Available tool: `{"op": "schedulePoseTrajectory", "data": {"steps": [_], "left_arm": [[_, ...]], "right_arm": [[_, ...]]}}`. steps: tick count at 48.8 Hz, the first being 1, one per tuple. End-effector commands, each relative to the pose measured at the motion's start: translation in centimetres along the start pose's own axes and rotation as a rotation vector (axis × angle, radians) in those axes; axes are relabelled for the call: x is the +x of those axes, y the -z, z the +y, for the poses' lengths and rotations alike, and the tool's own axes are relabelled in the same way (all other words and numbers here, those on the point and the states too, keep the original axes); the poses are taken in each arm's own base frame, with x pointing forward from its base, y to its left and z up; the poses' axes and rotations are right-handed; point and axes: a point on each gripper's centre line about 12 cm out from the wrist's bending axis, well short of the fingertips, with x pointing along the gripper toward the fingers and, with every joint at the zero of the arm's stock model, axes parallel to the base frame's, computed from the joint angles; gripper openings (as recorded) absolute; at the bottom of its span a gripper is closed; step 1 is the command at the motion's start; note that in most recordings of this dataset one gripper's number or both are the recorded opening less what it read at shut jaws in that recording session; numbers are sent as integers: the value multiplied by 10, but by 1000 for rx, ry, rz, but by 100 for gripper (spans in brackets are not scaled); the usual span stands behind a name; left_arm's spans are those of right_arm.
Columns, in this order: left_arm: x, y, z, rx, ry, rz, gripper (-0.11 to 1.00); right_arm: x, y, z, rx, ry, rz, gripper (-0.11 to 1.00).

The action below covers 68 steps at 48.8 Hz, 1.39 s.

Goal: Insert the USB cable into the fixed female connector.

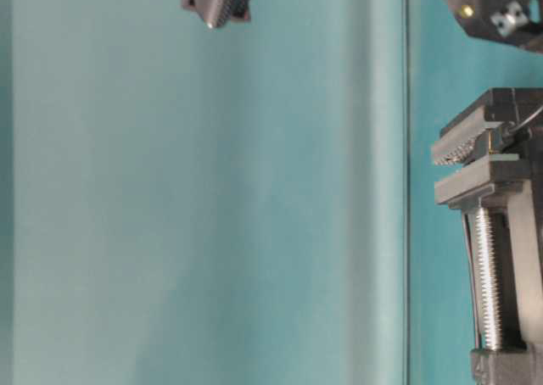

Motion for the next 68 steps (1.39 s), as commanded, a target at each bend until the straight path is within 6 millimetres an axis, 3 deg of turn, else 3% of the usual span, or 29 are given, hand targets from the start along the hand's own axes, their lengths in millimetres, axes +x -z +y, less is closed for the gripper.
{"op": "schedulePoseTrajectory", "data": {"steps": [1,10,22,42,68], "left_arm": [[1,-4,-1,-10,2,2,99],[1,-2,-1,-11,2,-1,99],[1,14,3,-16,4,-57,99],[4,14,4,-12,-1,-42,99],[4,14,4,-12,-2,-39,99]], "right_arm": [[-5,-13,-4,8,-66,-16,76],[-1,-12,-15,-63,-181,-5,76],[-11,-13,-35,-139,-292,-27,76],[-21,-3,-72,-252,-397,-52,76],[-32,-8,-164,-198,-380,-185,76]]}}
